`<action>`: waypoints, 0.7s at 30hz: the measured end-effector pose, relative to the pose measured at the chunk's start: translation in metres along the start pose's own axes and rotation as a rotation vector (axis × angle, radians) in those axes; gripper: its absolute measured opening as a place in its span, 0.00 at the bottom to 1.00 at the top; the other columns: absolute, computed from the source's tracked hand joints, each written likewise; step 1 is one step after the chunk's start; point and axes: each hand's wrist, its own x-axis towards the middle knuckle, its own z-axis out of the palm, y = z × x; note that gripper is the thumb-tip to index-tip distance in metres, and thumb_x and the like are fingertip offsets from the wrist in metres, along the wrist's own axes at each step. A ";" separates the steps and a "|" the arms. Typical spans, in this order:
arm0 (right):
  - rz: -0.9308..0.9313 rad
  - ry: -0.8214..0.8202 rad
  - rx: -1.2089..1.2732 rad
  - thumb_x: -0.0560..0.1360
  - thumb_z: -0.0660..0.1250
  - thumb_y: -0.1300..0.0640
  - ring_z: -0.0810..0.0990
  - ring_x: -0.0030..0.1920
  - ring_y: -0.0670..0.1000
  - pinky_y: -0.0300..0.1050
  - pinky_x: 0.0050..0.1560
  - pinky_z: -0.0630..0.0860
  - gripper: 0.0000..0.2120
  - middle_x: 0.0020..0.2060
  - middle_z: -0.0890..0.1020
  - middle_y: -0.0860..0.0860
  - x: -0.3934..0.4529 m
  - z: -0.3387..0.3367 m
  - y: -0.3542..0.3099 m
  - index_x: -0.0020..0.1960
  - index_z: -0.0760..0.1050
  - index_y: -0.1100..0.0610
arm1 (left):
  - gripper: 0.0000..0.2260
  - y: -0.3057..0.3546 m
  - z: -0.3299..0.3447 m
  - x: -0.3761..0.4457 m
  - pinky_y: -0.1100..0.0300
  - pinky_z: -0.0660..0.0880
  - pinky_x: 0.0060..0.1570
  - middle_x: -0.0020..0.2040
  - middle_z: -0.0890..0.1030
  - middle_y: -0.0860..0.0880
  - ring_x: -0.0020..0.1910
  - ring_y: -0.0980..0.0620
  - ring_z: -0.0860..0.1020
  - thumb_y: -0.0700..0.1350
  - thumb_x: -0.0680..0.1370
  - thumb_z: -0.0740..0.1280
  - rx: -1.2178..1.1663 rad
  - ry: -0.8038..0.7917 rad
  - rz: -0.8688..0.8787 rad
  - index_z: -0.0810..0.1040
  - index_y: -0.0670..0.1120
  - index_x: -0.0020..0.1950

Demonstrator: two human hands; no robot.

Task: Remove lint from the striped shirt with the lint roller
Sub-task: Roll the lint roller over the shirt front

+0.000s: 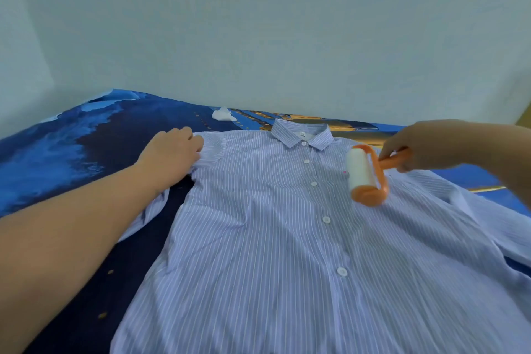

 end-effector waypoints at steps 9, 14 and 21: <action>-0.171 0.104 0.154 0.75 0.67 0.48 0.74 0.44 0.39 0.37 0.45 0.71 0.12 0.47 0.78 0.39 -0.014 0.012 -0.075 0.57 0.74 0.37 | 0.24 0.025 -0.028 -0.043 0.58 0.68 0.40 0.35 0.75 0.47 0.37 0.49 0.74 0.59 0.80 0.52 -0.334 -0.373 -0.264 0.72 0.43 0.34; -0.185 0.104 0.074 0.76 0.67 0.48 0.72 0.43 0.43 0.36 0.39 0.65 0.14 0.48 0.77 0.42 -0.009 0.021 -0.106 0.61 0.73 0.38 | 0.17 0.035 -0.044 -0.069 0.64 0.67 0.26 0.22 0.70 0.50 0.21 0.52 0.69 0.51 0.76 0.60 -0.460 -0.503 -0.369 0.66 0.45 0.29; -0.265 0.109 0.103 0.75 0.68 0.52 0.74 0.46 0.47 0.42 0.46 0.67 0.17 0.51 0.81 0.46 0.005 0.019 -0.142 0.63 0.76 0.42 | 0.16 0.028 -0.049 -0.086 0.65 0.67 0.20 0.28 0.71 0.45 0.16 0.51 0.68 0.47 0.80 0.61 -0.511 -0.530 -0.405 0.66 0.43 0.34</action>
